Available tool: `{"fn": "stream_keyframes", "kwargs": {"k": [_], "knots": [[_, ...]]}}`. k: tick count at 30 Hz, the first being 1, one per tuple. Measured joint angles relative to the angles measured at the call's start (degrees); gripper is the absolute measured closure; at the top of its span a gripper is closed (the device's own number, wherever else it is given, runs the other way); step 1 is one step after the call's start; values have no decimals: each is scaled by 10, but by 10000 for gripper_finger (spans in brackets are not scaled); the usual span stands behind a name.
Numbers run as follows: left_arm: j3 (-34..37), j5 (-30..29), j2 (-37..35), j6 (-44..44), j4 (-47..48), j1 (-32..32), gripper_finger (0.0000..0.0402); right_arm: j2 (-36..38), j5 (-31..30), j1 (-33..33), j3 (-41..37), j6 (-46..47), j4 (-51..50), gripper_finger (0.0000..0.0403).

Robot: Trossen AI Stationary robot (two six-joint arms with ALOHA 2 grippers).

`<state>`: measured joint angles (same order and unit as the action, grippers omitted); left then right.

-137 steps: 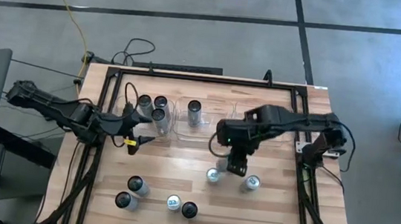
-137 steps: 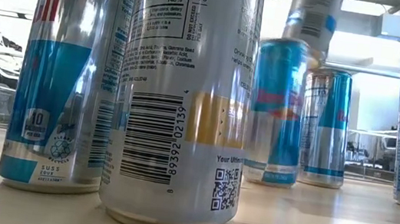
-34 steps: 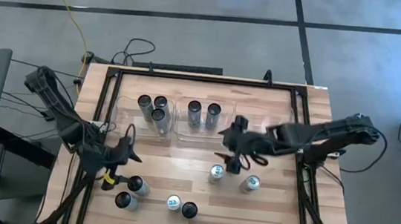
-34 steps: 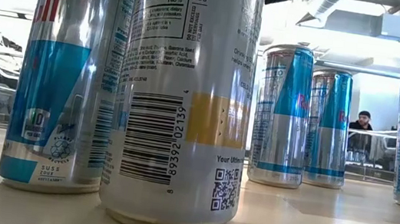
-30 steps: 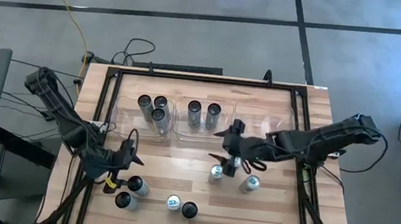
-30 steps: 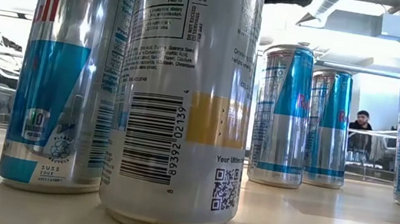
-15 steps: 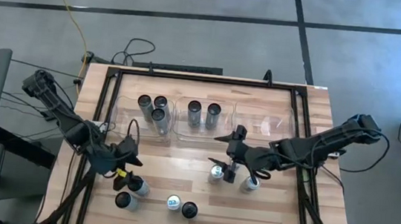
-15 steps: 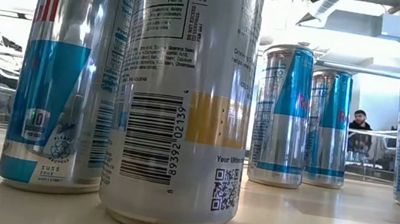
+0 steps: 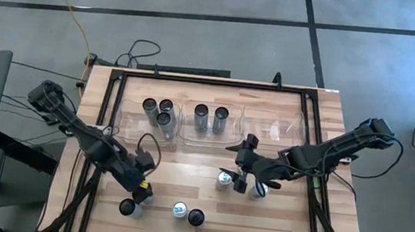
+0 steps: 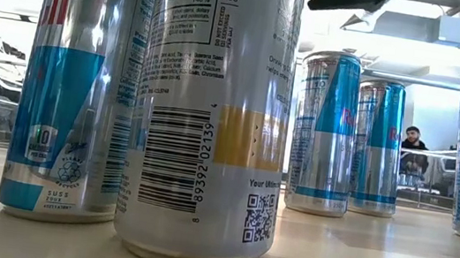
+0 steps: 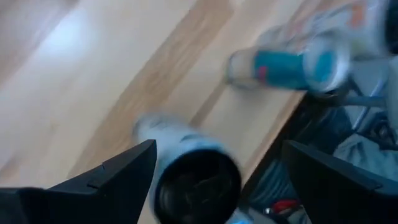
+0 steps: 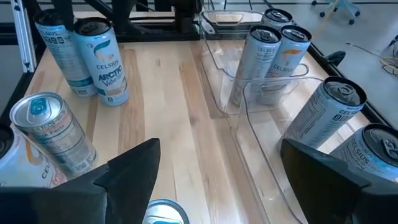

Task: Sort soda cans
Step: Put the blue soda can into the center transparent bin

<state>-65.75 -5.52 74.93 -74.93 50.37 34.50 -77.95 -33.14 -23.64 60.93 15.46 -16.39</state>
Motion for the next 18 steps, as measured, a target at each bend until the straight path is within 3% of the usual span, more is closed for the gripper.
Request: {"fn": "stream_keyframes", "kwargs": {"k": [6,18], "knots": [[-36,1,44,-29,96,8,59,0,0,-9,0,-2,0,49],[-37,-4,78,-22,78,27,59,0,0,-17,0,-8,-15,49]]}}
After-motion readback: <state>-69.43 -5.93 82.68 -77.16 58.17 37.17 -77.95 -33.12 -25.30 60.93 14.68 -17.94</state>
